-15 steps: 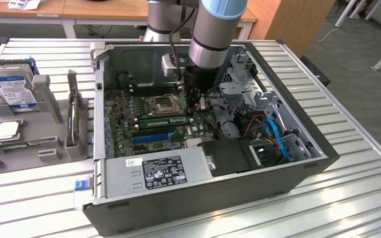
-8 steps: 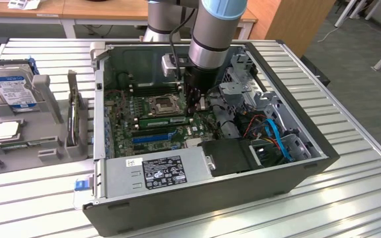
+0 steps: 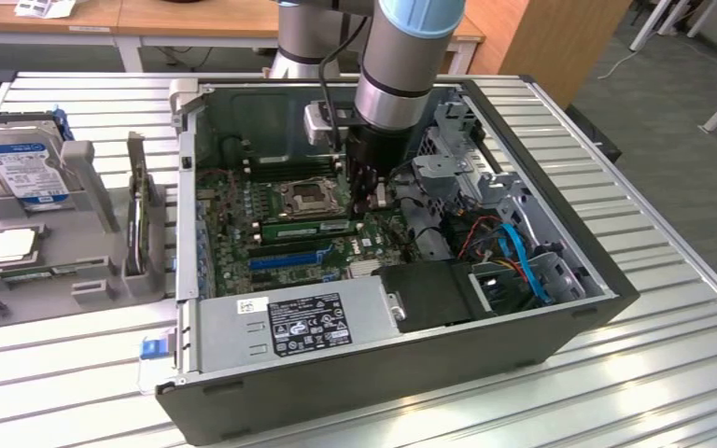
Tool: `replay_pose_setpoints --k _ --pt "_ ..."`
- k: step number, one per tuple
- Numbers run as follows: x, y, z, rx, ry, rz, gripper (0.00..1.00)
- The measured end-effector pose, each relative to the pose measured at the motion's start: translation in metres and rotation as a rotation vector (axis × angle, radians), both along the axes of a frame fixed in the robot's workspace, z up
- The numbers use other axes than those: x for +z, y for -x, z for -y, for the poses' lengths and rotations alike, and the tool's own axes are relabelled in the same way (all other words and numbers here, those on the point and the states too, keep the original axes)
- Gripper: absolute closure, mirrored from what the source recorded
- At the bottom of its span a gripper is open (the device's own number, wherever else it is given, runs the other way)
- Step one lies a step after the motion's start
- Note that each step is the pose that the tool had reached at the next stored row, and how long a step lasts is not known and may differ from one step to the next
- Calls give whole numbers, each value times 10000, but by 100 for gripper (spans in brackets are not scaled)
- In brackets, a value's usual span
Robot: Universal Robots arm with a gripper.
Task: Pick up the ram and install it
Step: 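Press down the ram until it locks into place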
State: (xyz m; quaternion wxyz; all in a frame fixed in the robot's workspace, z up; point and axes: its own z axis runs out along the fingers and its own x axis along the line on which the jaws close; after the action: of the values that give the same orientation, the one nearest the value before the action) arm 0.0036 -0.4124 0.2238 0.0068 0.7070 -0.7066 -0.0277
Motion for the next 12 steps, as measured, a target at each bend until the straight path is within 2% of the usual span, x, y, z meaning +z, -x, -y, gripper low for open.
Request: replay_pose_setpoints --k 12 --pt "-6 0 0 0 0 1 90"
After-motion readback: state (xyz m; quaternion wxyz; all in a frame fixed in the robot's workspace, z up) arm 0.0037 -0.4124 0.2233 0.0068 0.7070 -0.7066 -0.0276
